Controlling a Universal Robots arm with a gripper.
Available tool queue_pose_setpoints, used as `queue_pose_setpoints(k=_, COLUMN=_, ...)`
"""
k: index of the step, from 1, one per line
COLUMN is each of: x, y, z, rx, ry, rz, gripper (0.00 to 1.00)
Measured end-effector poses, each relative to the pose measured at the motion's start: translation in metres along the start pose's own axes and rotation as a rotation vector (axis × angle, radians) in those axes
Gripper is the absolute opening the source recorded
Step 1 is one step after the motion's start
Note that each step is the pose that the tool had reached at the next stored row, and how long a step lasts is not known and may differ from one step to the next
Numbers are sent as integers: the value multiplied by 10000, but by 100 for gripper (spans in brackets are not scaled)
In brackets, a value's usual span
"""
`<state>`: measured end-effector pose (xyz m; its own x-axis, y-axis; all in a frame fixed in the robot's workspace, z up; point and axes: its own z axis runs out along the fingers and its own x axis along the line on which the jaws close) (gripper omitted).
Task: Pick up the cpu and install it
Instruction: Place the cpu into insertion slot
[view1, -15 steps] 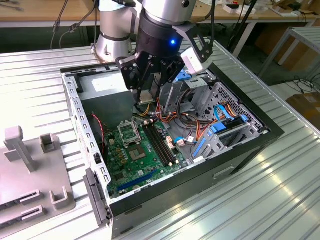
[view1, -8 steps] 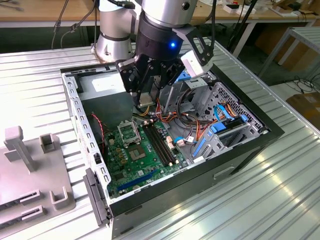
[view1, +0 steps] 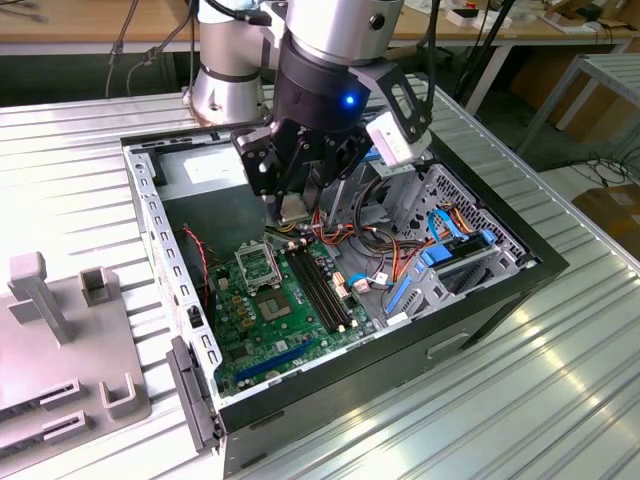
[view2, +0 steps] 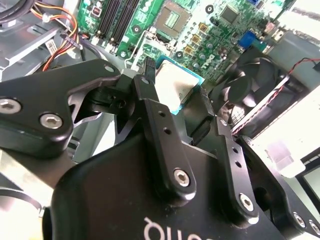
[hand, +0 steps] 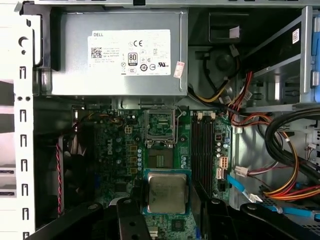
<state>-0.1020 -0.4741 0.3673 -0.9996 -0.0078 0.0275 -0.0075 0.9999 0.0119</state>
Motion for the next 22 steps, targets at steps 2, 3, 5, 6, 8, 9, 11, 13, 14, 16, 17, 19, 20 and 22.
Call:
queue_pose_setpoints(k=2, x=10, y=-59, z=6, rx=1, ry=-15, rz=-15, gripper=47)
queue_pose_setpoints(k=3, x=13, y=-66, z=10, rx=0, ry=-17, rz=-18, gripper=47)
queue_pose_setpoints(k=5, x=13, y=-71, z=10, rx=1, ry=-16, rz=-23, gripper=47)
queue_pose_setpoints(k=6, x=13, y=-71, z=10, rx=2, ry=-16, rz=-23, gripper=47)
queue_pose_setpoints(k=8, x=13, y=-72, z=10, rx=3, ry=-16, rz=-28, gripper=47)
queue_pose_setpoints(k=9, x=13, y=-72, z=10, rx=5, ry=-16, rz=-28, gripper=47)
queue_pose_setpoints(k=11, x=13, y=-72, z=13, rx=5, ry=-16, rz=-28, gripper=47)
queue_pose_setpoints(k=13, x=13, y=-72, z=16, rx=5, ry=-16, rz=-28, gripper=47)
queue_pose_setpoints(k=14, x=13, y=-72, z=20, rx=4, ry=-16, rz=-28, gripper=47)
queue_pose_setpoints(k=16, x=14, y=-73, z=25, rx=7, ry=-17, rz=-27, gripper=47)
queue_pose_setpoints(k=17, x=14, y=-74, z=26, rx=8, ry=-16, rz=-27, gripper=47)
queue_pose_setpoints(k=19, x=14, y=-74, z=37, rx=9, ry=-17, rz=-26, gripper=47)
queue_pose_setpoints(k=20, x=13, y=-74, z=39, rx=11, ry=-16, rz=-27, gripper=47)
queue_pose_setpoints(k=22, x=13, y=-75, z=66, rx=9, ry=-17, rz=-27, gripper=47)
